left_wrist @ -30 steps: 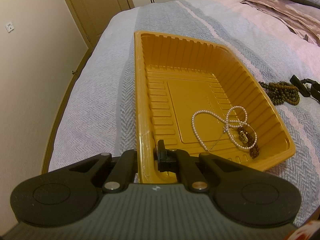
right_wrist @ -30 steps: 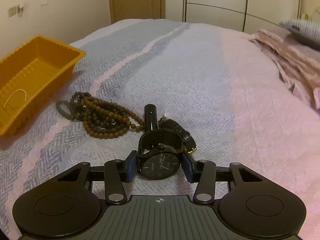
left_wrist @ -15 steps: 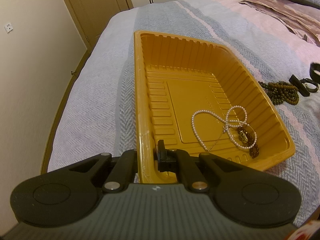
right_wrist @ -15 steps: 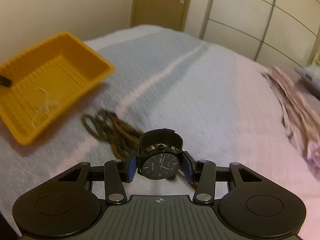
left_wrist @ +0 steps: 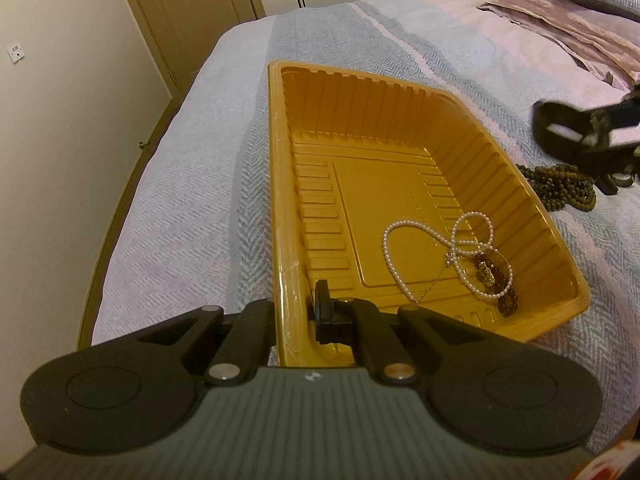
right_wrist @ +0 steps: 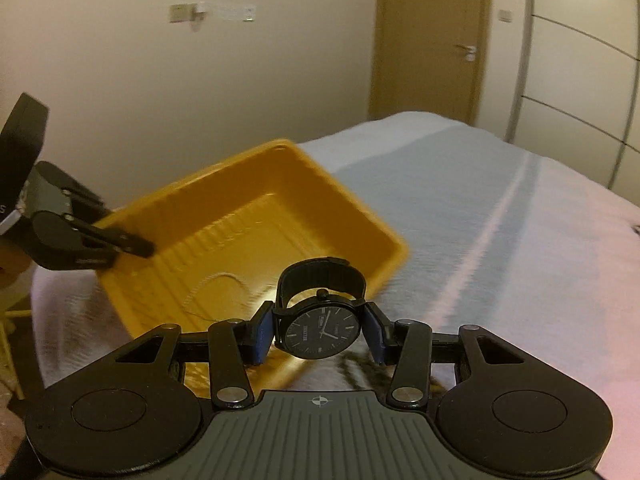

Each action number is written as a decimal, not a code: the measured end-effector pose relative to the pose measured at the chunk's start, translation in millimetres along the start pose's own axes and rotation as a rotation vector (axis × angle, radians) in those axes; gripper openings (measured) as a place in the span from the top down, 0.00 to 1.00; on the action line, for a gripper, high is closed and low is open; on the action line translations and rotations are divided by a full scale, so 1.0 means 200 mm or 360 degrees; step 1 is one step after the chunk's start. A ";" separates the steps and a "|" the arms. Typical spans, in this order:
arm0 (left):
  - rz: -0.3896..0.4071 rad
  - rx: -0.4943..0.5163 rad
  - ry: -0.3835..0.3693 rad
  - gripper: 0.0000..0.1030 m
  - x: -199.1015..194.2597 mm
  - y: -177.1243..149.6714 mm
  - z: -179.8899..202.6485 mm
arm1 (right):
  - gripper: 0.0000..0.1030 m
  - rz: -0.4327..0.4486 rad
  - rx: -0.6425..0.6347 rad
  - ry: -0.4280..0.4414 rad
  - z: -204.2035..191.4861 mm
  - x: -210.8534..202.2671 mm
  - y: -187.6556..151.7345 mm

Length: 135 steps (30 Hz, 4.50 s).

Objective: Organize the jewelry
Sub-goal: 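Carry the black wristwatch into the orange tray and open the right gripper, then lower the right gripper onto the gold-faced watch and grasp its strap, then carry the gold-faced watch into the orange tray and open the right gripper, then lower the right gripper onto the small gold earring and grasp it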

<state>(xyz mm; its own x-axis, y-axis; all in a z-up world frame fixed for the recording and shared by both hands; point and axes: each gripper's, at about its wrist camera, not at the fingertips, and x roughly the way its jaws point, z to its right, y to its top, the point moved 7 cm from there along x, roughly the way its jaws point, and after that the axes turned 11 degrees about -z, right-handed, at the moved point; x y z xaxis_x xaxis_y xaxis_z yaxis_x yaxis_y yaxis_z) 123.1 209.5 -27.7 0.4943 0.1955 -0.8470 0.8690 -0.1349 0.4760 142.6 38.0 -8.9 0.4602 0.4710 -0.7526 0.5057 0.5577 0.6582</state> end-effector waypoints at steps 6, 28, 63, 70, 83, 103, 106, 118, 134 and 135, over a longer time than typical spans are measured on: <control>0.0002 0.0002 -0.0001 0.97 0.00 0.00 0.00 | 0.55 -0.0054 -0.0025 0.0111 -0.11 0.12 0.01; -0.0001 0.0001 -0.0009 0.97 0.01 0.00 0.01 | 0.59 -0.0040 0.0075 0.0214 -0.13 0.18 -0.03; -0.0013 -0.0005 0.0028 0.97 0.01 0.01 0.03 | 0.85 -0.0395 0.0290 -0.0697 0.91 0.05 -0.82; -0.0008 -0.0002 0.0024 0.98 0.01 0.01 0.02 | 0.87 -0.0319 0.0365 -0.0768 0.90 -0.07 -0.77; 0.0002 -0.0009 0.0016 0.98 0.00 0.01 0.02 | 0.87 -0.0160 0.0332 -0.0786 0.81 -0.27 -0.61; 0.0014 -0.0015 -0.0012 0.97 0.00 0.00 0.02 | 0.87 0.0030 0.0141 -0.0112 0.15 0.07 0.02; 0.0014 -0.0015 -0.0013 0.97 0.00 0.00 0.01 | 0.87 0.0006 0.0110 -0.0073 0.08 0.17 0.06; 0.0018 -0.0024 -0.0019 0.97 0.00 0.00 0.02 | 0.85 -0.0066 0.0178 0.0057 0.02 0.37 0.04; 0.0018 -0.0026 -0.0013 0.98 -0.01 0.01 0.02 | 0.50 0.0013 0.0546 -0.0321 0.45 -0.03 -0.40; 0.0019 -0.0028 -0.0012 0.98 -0.01 0.01 0.02 | 0.50 0.0000 0.0580 -0.0376 0.50 -0.05 -0.45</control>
<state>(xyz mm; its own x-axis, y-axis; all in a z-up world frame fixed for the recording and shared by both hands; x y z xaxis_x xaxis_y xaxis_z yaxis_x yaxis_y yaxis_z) 123.3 205.0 -26.9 0.5044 0.1864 -0.8431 0.8634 -0.1198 0.4901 164.3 -85.1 -59.0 0.5933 0.2779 -0.7555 0.7108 0.2597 0.6537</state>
